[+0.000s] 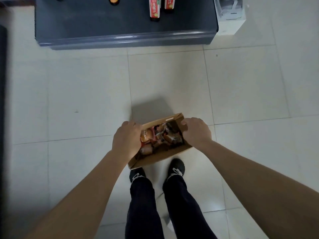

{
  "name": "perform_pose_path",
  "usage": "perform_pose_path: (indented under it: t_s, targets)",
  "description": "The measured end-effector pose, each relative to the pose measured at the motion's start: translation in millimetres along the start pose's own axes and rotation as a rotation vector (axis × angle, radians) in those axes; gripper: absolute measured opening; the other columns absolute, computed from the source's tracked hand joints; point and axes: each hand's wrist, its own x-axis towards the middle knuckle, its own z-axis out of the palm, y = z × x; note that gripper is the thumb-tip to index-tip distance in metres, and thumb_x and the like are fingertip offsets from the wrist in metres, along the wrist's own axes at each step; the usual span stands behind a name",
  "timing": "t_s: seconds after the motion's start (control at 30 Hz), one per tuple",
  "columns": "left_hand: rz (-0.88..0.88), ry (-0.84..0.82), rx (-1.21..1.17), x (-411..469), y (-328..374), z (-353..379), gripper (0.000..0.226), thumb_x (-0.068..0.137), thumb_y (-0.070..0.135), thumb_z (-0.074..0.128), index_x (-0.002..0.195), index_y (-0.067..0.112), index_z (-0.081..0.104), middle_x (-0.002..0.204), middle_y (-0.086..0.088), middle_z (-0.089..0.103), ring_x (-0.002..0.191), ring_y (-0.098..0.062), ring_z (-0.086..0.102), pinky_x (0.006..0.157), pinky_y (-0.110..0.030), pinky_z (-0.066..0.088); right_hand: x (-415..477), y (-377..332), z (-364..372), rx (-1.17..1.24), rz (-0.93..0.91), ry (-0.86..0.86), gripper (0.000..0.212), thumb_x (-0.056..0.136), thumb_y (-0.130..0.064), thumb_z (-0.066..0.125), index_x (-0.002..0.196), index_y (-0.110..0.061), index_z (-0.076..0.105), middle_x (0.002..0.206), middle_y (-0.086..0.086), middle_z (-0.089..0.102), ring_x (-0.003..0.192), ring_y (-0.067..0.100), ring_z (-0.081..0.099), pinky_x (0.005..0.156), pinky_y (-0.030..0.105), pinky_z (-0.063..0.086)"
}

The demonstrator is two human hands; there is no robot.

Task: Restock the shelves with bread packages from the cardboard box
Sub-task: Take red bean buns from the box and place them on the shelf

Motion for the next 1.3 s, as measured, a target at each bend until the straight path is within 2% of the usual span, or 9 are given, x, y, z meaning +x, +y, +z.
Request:
perform_pose_path:
  t_s: [0.33,0.53,0.77,0.83,0.9,1.0,1.1,1.17,1.3]
  targets:
    - [-0.055,-0.135,-0.071,71,-18,155,0.033,0.091,0.013,0.056,0.124,0.014,0.057,0.127,-0.005,0.056,0.120,-0.024,0.049,0.098,-0.037,0.047,96,48,136,-0.028,0.042,-0.143,0.034,0.086,-0.020,0.057,0.120,-0.023,0.061,0.115,0.003,0.062,0.109,0.025,0.056,0.085,0.035,0.049]
    - [-0.106,-0.216,-0.084,117,-42,261,0.025,0.090,0.017,0.057,0.115,0.014,0.060,0.110,-0.006,0.059,0.109,-0.024,0.053,0.091,-0.039,0.051,155,68,224,-0.009,0.039,-0.223,0.028,0.086,-0.037,0.064,0.109,-0.022,0.064,0.106,0.002,0.064,0.103,0.023,0.060,0.083,0.039,0.054]
    - [-0.254,-0.268,-0.189,166,-69,361,0.041,0.092,0.019,0.052,0.132,0.016,0.048,0.120,-0.012,0.058,0.111,-0.030,0.055,0.085,-0.045,0.054,210,80,303,0.073,0.002,-0.293,0.035,0.086,-0.044,0.064,0.112,-0.020,0.066,0.107,0.000,0.068,0.100,0.020,0.063,0.083,0.035,0.053]
    - [-0.331,-0.307,-0.306,179,-74,384,0.049,0.092,0.020,0.053,0.140,0.017,0.042,0.134,-0.013,0.053,0.123,-0.030,0.049,0.098,-0.044,0.047,220,77,320,0.122,-0.023,-0.338,0.041,0.086,-0.050,0.063,0.115,-0.022,0.065,0.110,0.000,0.069,0.102,0.019,0.063,0.085,0.036,0.054]
    - [-0.476,-0.380,-0.624,189,-73,393,0.063,0.093,0.026,0.055,0.149,0.020,0.027,0.143,-0.009,0.046,0.129,-0.029,0.046,0.106,-0.041,0.041,226,71,334,0.175,-0.039,-0.389,0.046,0.084,-0.055,0.062,0.117,-0.022,0.064,0.111,0.000,0.069,0.103,0.018,0.064,0.086,0.036,0.054]
    - [-0.657,-0.429,-1.072,193,-66,394,0.082,0.092,0.033,0.060,0.152,0.035,0.005,0.148,-0.003,0.042,0.130,-0.027,0.046,0.106,-0.042,0.041,231,63,344,0.198,-0.048,-0.407,0.045,0.084,-0.056,0.062,0.114,-0.023,0.066,0.114,0.001,0.065,0.106,0.019,0.060,0.082,0.030,0.050]
    - [-0.670,-0.507,-1.157,185,-65,390,0.095,0.087,0.038,0.066,0.150,0.041,-0.005,0.152,-0.002,0.037,0.127,-0.029,0.049,0.092,-0.041,0.051,233,61,345,0.165,-0.057,-0.306,0.048,0.081,-0.051,0.068,0.120,-0.025,0.063,0.130,0.006,0.050,0.120,0.025,0.048,0.096,0.033,0.043]
    - [-0.722,-0.591,-1.204,180,-66,389,0.089,0.085,0.041,0.068,0.150,0.040,0.008,0.147,-0.004,0.042,0.119,-0.029,0.054,0.084,-0.041,0.054,235,63,344,0.229,-0.026,-0.319,0.055,0.079,-0.043,0.073,0.129,-0.026,0.056,0.140,0.007,0.041,0.128,0.027,0.042,0.106,0.036,0.039]
    - [-0.721,-0.554,-0.978,180,-60,389,0.083,0.074,0.043,0.078,0.142,0.025,0.033,0.147,-0.007,0.033,0.129,-0.030,0.041,0.101,-0.043,0.042,238,71,348,0.266,-0.015,-0.522,0.085,0.076,-0.026,0.078,0.146,-0.025,0.031,0.141,0.008,0.041,0.130,0.029,0.042,0.106,0.034,0.038]
